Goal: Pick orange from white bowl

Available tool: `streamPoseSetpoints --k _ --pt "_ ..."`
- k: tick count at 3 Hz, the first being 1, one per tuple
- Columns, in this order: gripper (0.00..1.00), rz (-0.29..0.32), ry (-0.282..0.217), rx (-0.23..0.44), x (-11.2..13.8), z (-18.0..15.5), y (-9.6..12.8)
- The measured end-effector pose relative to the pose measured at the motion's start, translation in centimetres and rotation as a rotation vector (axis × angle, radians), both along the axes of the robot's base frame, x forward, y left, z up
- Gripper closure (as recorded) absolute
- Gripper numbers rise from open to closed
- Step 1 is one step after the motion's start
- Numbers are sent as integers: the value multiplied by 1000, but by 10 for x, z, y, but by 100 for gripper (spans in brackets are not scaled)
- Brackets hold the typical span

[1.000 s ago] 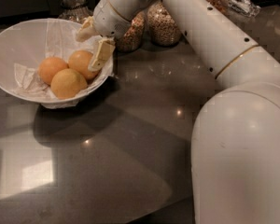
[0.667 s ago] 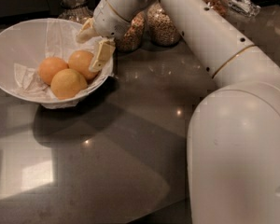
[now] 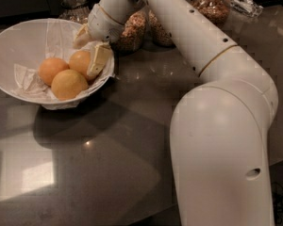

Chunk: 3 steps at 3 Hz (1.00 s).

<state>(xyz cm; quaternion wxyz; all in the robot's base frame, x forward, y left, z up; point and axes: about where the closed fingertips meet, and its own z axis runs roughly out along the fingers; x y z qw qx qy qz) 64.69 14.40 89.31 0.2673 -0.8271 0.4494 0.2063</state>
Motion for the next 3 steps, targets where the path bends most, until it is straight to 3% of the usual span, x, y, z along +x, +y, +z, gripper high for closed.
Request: streamPoseSetpoints --k 2,3 --pt "32 54 34 -16 0 -15 29" --pt "58 54 34 -16 0 -13 29"
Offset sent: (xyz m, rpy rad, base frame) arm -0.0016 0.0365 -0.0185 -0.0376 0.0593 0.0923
